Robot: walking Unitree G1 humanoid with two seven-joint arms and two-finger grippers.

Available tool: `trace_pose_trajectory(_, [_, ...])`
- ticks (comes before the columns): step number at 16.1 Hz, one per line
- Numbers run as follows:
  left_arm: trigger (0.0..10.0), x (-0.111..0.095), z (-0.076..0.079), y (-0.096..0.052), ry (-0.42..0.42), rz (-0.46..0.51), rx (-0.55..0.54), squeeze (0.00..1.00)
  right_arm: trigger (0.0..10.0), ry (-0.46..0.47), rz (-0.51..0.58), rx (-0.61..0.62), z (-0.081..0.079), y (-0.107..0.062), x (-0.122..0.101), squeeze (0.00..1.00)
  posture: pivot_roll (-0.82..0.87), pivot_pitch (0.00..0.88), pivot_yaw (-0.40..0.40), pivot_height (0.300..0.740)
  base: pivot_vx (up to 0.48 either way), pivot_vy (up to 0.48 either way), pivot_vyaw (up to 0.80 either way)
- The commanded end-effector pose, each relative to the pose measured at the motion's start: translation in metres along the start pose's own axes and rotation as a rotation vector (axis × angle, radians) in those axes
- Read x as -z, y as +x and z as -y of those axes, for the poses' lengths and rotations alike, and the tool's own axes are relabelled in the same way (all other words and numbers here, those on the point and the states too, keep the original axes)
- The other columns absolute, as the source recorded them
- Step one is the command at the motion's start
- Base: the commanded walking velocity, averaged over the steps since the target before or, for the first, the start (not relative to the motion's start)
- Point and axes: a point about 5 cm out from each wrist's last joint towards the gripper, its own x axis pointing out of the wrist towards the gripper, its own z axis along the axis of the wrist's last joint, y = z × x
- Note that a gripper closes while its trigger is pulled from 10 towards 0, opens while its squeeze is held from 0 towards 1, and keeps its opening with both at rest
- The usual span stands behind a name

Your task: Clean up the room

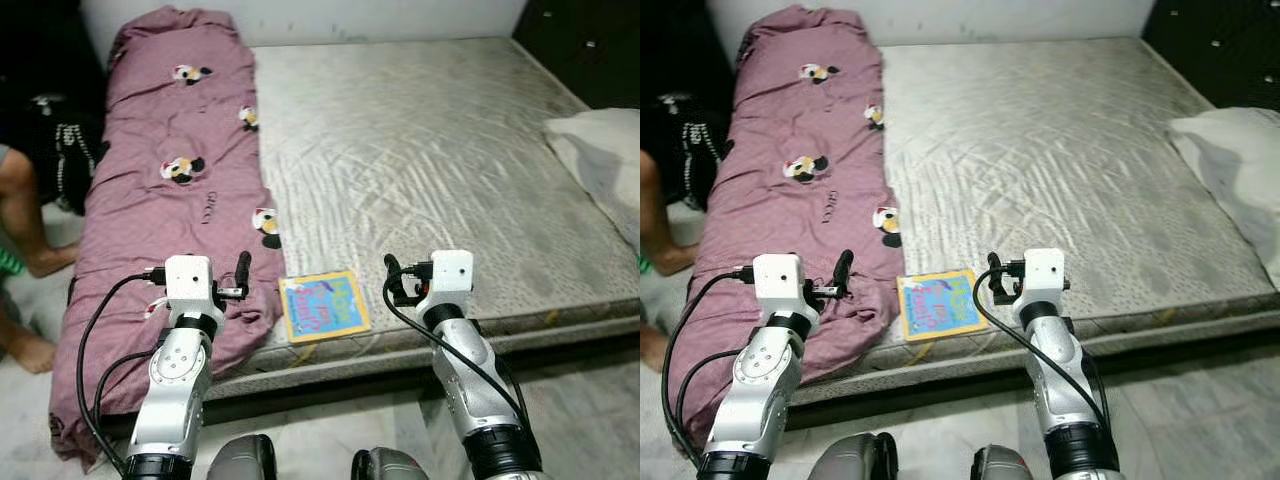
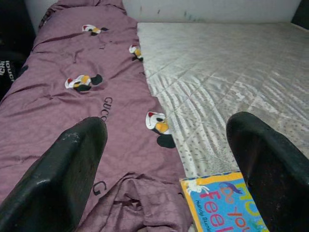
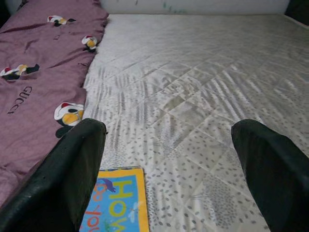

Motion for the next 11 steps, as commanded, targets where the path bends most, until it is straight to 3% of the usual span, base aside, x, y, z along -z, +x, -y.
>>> trace_pose_trajectory(1, [10.0,0.0018,-0.0027,-0.0015,0.005,-0.008,-0.011,0.0,10.0,0.012,0.019,0.029,0.0047,-0.002,-0.0026,0.0,-0.02,0.081,-0.015,0.74,0.0,0.0,0.0])
trace_pose_trajectory(5, [10.0,0.0022,-0.003,-0.0018,0.008,-0.011,-0.006,0.0,10.0,0.019,0.033,0.028,0.0044,-0.0023,-0.0049,0.0,-0.02,0.081,-0.014,0.74,0.0,0.0,0.0])
trace_pose_trajectory(11, [10.0,0.0015,-0.0026,-0.0011,0.01,-0.007,-0.005,0.0,10.0,0.019,0.029,0.022,0.0034,-0.0017,-0.0043,0.0,-0.02,0.08,-0.015,0.674,0.0,0.0,0.0])
